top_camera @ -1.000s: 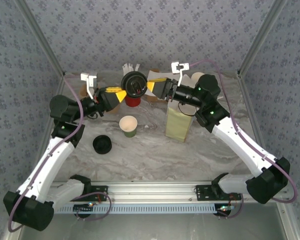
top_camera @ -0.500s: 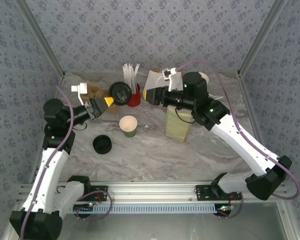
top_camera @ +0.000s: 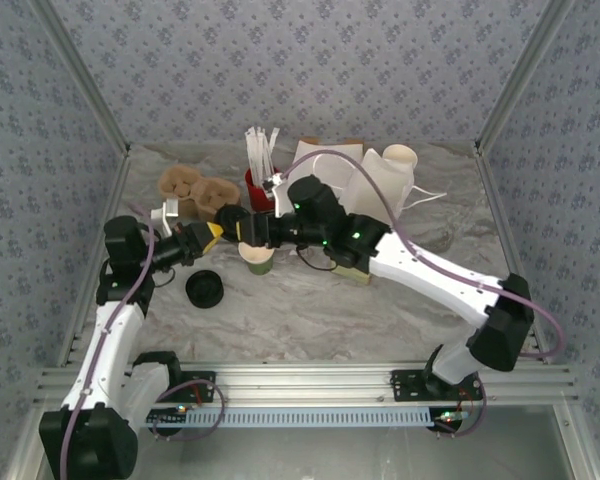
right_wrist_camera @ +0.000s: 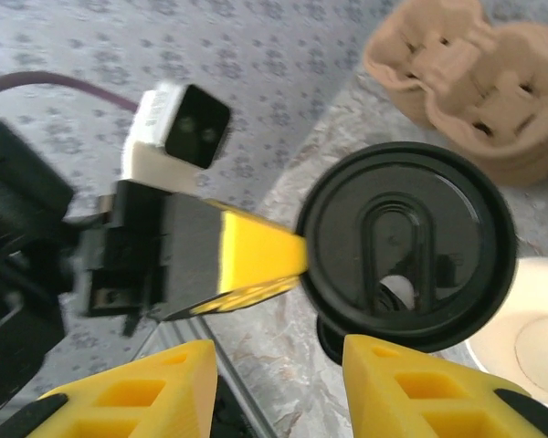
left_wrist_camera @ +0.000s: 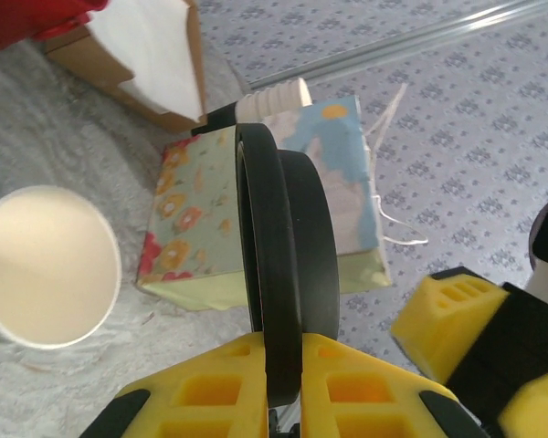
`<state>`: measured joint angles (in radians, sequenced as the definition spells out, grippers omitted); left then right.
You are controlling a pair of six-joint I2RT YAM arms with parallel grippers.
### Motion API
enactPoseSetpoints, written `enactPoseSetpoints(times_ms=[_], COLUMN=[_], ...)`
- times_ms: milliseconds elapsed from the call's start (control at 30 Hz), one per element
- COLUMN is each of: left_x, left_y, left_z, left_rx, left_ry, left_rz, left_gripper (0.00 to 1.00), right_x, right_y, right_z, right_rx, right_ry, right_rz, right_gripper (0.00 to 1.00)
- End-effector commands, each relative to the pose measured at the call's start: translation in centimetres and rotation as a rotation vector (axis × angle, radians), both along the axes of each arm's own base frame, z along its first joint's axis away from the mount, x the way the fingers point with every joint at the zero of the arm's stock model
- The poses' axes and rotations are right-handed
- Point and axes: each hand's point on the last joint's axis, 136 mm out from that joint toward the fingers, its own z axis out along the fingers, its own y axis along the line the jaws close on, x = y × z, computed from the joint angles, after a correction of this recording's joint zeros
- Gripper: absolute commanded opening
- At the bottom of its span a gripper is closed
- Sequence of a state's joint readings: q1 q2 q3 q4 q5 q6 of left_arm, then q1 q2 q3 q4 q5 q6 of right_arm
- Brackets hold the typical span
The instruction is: Pack the takeout coffee
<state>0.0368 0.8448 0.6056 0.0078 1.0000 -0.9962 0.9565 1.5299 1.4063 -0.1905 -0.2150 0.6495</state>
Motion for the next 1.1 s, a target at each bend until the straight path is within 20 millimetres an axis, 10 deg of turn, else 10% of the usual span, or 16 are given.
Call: enactPoseSetpoints(times_ms=[0,500,1067], left_x=[-0.5,-0.7,-0.5], left_y=[0.3,0.5,0.5], left_z=[-0.6,-3.4,-3.4], left_rx=[-0.007,-0.01,-0.008], left_ry=[0.01,0.049,0.039], left_rz=[-0.005,-0.012,-0.013], left_gripper=[0.14,0.14,0.13], right_x=[1.9,7.1,6.3], right_y=[0.5,-4.5,-15.1], right_z=[-1.7,-12.7,-14.2], right_rx=[0.012,-0.254,-0.49], right_ry=[0.051,0.148,0.117], right_rz=[-0.096,-0.385,-0.595], right_gripper=[0.44,0.42,0.4])
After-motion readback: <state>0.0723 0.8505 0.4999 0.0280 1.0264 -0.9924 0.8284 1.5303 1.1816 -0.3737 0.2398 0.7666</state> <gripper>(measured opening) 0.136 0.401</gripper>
